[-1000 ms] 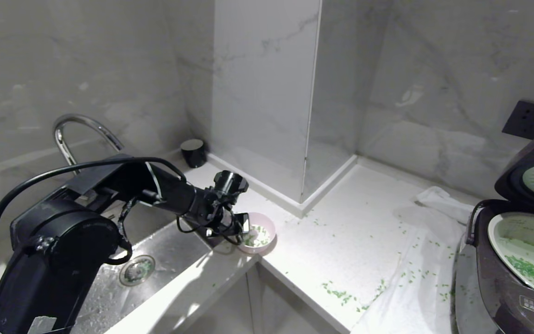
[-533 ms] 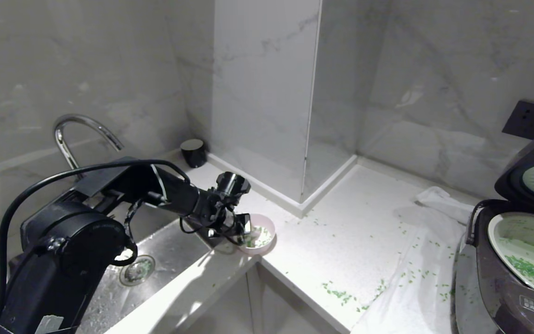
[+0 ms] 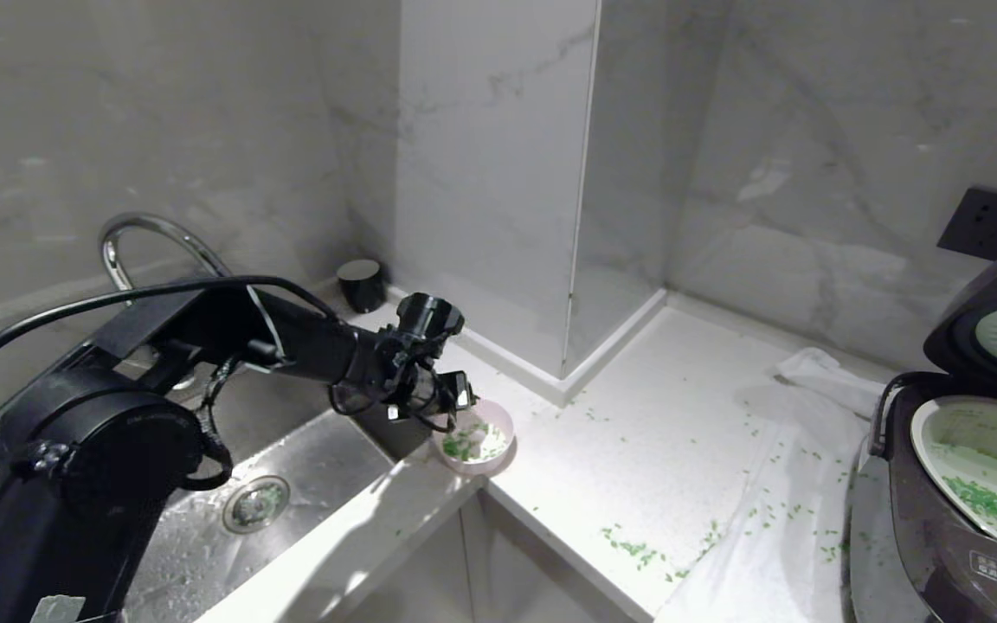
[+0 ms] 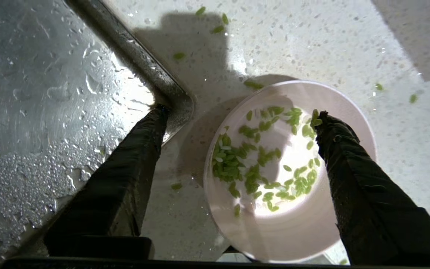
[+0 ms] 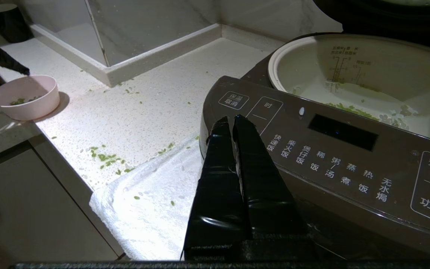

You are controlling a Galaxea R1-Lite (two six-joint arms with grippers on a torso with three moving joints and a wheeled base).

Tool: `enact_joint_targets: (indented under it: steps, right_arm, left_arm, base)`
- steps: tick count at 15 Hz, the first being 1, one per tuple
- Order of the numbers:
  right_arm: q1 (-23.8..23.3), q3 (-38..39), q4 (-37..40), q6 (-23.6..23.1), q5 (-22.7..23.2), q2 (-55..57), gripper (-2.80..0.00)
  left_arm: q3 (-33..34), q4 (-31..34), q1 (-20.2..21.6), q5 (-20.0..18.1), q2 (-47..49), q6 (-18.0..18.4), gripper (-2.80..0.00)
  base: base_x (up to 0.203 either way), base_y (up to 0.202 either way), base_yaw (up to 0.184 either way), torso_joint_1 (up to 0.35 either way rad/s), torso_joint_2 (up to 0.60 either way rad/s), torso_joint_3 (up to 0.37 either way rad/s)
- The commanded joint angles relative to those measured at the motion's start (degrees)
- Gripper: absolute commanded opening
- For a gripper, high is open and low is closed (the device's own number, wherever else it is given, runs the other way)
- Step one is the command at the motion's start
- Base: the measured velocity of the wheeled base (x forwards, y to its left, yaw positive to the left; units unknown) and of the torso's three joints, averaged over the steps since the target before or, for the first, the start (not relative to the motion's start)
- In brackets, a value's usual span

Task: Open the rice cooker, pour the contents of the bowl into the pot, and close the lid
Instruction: Place the bowl on the table, then turn on the tap

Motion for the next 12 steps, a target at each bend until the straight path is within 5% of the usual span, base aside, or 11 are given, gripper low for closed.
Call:
enact_joint_targets:
  steps: [1, 8, 12]
  right_arm:
    - [0.0, 0.0, -0.01, 0.04, 0.05, 0.0, -2.8]
    - [0.0, 0.0, -0.01, -0.03, -0.03, 0.0, -2.8]
    - [0.0, 0.0, -0.01, 0.04, 0.03, 0.0, -2.8]
  left_arm:
    - [1.79, 0.01, 0.93, 0.02, -4.04, -0.08, 0.0]
    - [12.8, -0.43, 7.59, 0.89, -13.68, 0.38, 0.0]
    - [16.61, -0.34, 17.34, 1.18, -15.56, 0.03, 0.0]
  base:
    - [0.0, 0.0, 0.0, 0.0, 0.0, 0.0]
    - [0.0, 0.0, 0.0, 0.0, 0.0, 0.0]
    - [0.0, 0.0, 0.0, 0.0, 0.0, 0.0]
